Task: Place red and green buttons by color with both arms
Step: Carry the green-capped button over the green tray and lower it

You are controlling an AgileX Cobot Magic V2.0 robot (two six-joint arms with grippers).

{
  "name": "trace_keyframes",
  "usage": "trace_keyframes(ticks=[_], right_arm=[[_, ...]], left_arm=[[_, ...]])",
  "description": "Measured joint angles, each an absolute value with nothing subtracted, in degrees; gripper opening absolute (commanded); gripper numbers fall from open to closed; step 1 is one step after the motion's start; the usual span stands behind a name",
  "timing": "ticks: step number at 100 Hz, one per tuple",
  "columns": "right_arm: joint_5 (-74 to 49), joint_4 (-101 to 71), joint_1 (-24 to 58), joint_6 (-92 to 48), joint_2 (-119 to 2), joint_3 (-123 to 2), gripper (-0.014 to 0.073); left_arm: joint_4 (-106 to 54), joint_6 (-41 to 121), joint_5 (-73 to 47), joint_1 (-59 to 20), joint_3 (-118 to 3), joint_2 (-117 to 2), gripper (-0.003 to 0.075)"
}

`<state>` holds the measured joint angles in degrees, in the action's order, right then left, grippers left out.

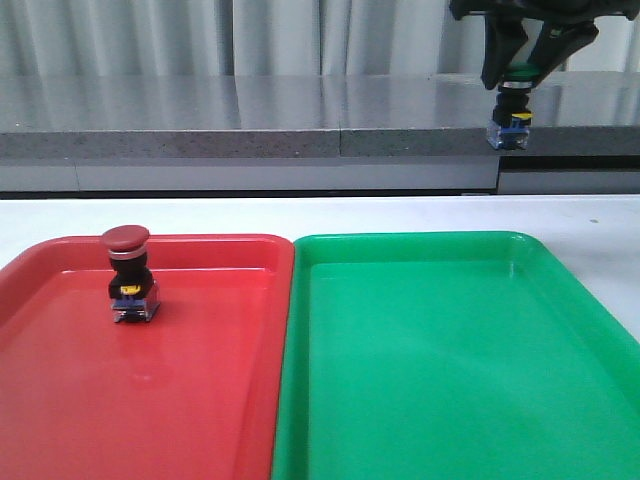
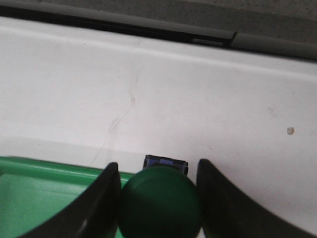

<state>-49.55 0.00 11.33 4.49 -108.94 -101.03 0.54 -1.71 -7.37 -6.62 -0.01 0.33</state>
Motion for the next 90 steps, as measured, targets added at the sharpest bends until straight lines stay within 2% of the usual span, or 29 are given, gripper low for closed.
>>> trace_keyframes(ticks=[20,54,90], right_arm=[[-48.17,0.0,15.04,4.49,-105.17,-93.92,0.0173],[-39.13,0.0,20.43,8.0,-101.35,-77.53,0.0173],[-28.82,-1.71,21.54,9.88,-101.35,-67.06,0.0173]], left_arm=[[0.54,-1.71,-7.37,-6.62,-0.01,0.33,-0.0019],[0.54,-1.71,-7.37,-6.62,-0.01,0.33,-0.0019],[0.54,-1.71,-7.37,-6.62,-0.01,0.33,-0.0019]])
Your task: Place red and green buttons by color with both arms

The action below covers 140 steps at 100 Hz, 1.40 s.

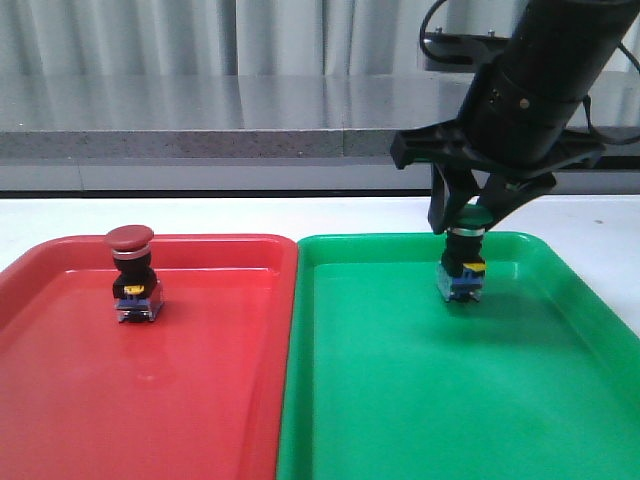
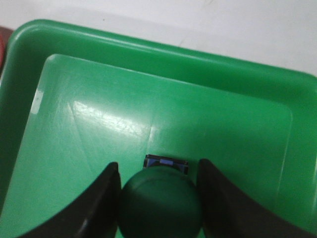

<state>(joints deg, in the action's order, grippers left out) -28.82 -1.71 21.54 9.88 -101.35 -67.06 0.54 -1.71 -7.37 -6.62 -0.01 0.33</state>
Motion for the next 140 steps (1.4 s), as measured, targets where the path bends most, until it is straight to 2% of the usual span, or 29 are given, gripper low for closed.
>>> trace_keyframes(ticks=[27,34,52,63,103,140], right_arm=[[-25.36,-2.91,21.54,9.88,-100.86,-63.36,0.0194],[-25.36,-2.91,21.54,9.88,-100.86,-63.23,0.0255],[-25.1,-2.91,21.54,9.88,-100.86,-63.1,0.0538],[-24.97,-2.95,21.54,9.88,-100.86,-62.98,0.062],[-24.48,-2.28,21.54,9.88,-99.56,-67.7,0.0625],[-24.32,5.27,19.95,9.88,-82.62,-69.54,0.0625]], left_arm=[[0.54,-1.71,-7.37,-6.62,-0.01,0.33,-0.0019],[0.54,-1.71,-7.37,-6.62,-0.01,0.33,-0.0019],[0.54,-1.71,-7.37,-6.62,-0.01,0.33,-0.0019],[0.54,-1.71,-7.37,-6.62,-0.01,0.33,-0.0019],[0.54,-1.71,-7.37,-6.62,-0.01,0.33,-0.0019],[0.54,-1.71,-7.37,-6.62,-0.01,0.33,-0.0019]])
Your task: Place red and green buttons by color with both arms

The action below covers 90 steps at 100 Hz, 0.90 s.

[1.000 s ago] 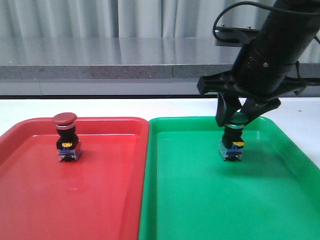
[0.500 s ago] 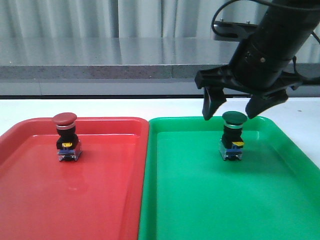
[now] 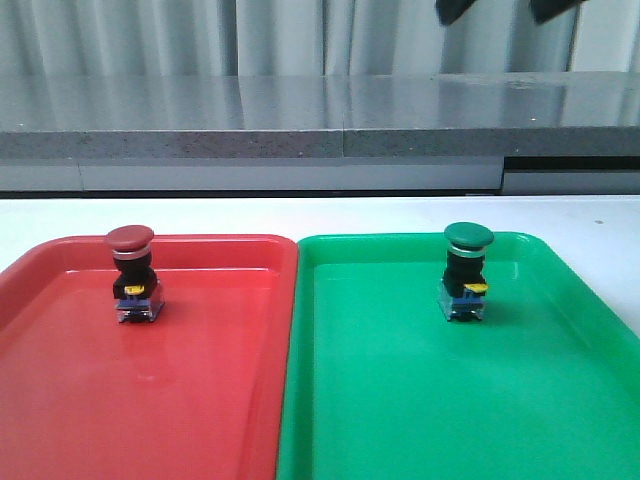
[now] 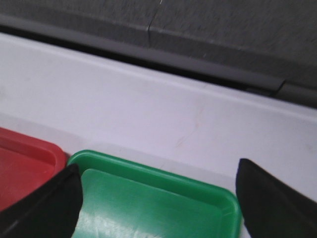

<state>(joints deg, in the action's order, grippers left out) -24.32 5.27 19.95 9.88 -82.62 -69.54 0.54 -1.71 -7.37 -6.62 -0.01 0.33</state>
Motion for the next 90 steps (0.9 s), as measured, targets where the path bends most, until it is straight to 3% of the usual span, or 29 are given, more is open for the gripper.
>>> trace_keyframes(ticks=[18,62,72,90], right_arm=[[-24.98,7.43,16.6,9.88,-72.72,-65.44,0.0623],[-24.24,8.28,14.27,9.88,-43.67,-39.98,0.061],[-24.24,8.71,14.27,9.88,-37.02,-35.59,0.0512],[-24.24,9.08,14.27,9.88,-26.05,-29.82,0.0157]], left_arm=[[0.54,-1.71,-7.37,-6.62,-0.01,0.33,-0.0019],[0.54,-1.71,-7.37,-6.62,-0.01,0.33,-0.0019],[0.54,-1.71,-7.37,-6.62,-0.01,0.33,-0.0019],[0.54,-1.71,-7.37,-6.62,-0.01,0.33,-0.0019]])
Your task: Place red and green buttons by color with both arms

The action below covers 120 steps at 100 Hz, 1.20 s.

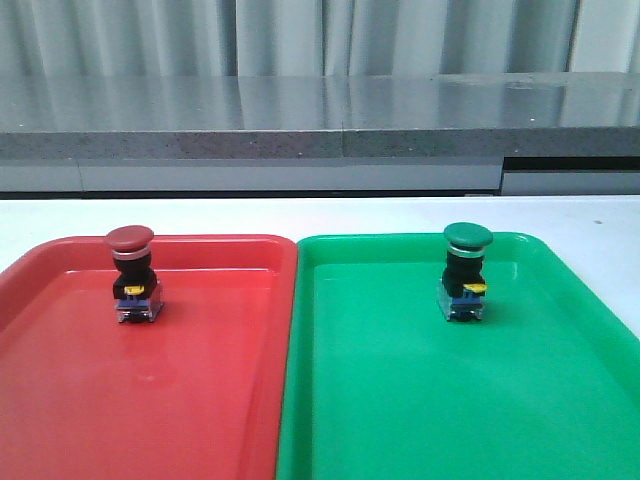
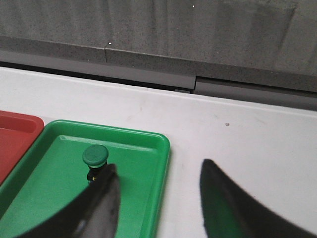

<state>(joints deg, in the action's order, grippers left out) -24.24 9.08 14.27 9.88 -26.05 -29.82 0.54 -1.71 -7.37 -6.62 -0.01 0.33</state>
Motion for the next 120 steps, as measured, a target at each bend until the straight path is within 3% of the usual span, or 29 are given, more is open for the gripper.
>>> trace_keyframes(ticks=[12,99,120], right_arm=[[-24.46,9.08,14.27,9.88,-22.02,-28.16,-0.0076],[-24.33,9.62,14.27,9.88,-20.74,-27.69,-0.006],[-22.56,9.14,10.01,9.88,-15.46,-23.0,-0.006]], left_arm=[[0.54,-1.71,-7.37,-6.62,-0.01,0.33,-0.0019],[0.54,-1.71,-7.37,-6.62,-0.01,0.33,-0.0019],[0.54,-1.71,-7.37,-6.62,-0.01,0.33,-0.0019]])
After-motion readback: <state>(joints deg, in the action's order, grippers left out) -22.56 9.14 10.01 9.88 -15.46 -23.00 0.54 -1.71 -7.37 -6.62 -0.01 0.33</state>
